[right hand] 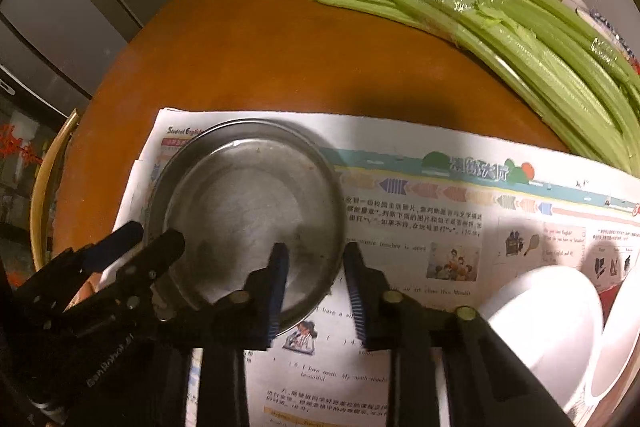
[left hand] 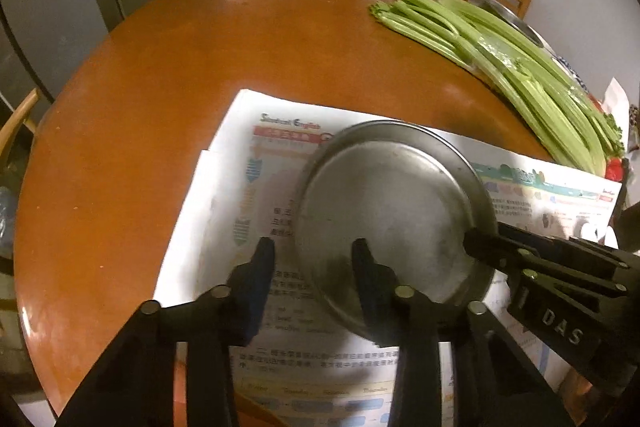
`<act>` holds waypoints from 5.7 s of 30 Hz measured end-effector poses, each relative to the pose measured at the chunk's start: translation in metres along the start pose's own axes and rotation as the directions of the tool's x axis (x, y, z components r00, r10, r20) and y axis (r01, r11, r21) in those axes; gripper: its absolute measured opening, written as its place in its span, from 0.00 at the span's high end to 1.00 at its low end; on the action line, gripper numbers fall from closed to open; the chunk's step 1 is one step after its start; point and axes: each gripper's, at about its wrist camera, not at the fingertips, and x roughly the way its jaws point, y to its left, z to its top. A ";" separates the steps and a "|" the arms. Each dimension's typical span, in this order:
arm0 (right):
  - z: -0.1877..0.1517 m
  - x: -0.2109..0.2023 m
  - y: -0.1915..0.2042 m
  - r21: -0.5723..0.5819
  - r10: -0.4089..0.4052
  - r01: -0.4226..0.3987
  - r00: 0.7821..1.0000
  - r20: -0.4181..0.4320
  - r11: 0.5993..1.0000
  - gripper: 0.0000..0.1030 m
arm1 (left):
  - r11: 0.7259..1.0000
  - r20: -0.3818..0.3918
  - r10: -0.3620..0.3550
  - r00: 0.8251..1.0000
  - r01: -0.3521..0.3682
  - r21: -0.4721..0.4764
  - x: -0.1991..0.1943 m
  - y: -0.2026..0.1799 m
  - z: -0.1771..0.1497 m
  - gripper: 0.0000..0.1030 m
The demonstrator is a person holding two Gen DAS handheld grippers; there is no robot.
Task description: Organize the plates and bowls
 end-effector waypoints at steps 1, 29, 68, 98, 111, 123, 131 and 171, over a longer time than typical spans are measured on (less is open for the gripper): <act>0.000 0.001 0.000 -0.001 -0.004 0.004 1.000 -0.003 1.000 0.82 | 1.000 -0.003 0.003 1.000 -0.003 0.003 0.001 -0.001 0.000 0.70; -0.011 -0.024 -0.008 0.033 0.013 -0.014 1.000 0.027 0.999 0.90 | 0.999 0.061 0.030 0.998 -0.031 0.018 -0.031 -0.006 -0.010 0.88; -0.099 -0.070 0.094 -0.156 0.096 -0.091 0.995 0.026 0.984 0.90 | 0.991 0.130 0.114 0.985 -0.104 -0.082 -0.133 0.077 -0.133 0.86; -0.118 -0.034 0.135 -0.203 0.072 -0.076 0.997 -0.029 0.976 0.88 | 0.984 0.122 0.146 0.982 -0.132 -0.116 -0.118 0.101 -0.158 0.77; -0.119 -0.043 0.143 -0.238 0.039 -0.033 0.999 0.019 0.971 0.84 | 0.988 0.133 0.137 0.982 -0.126 -0.089 -0.126 0.098 -0.156 0.39; -0.115 -0.058 0.140 -0.221 0.031 -0.014 0.997 0.071 0.975 0.62 | 0.991 0.166 0.078 0.983 -0.058 -0.123 -0.140 0.106 -0.156 0.29; -0.115 -0.067 0.124 -0.188 0.050 -0.032 0.995 0.088 0.982 0.61 | 0.998 0.155 0.011 0.988 -0.002 -0.057 -0.141 0.085 -0.155 0.29; -0.218 -0.164 -0.131 0.131 -0.019 -0.015 0.966 0.256 0.991 0.61 | 0.987 0.168 -0.078 0.983 0.053 0.153 -0.128 -0.131 -0.199 0.27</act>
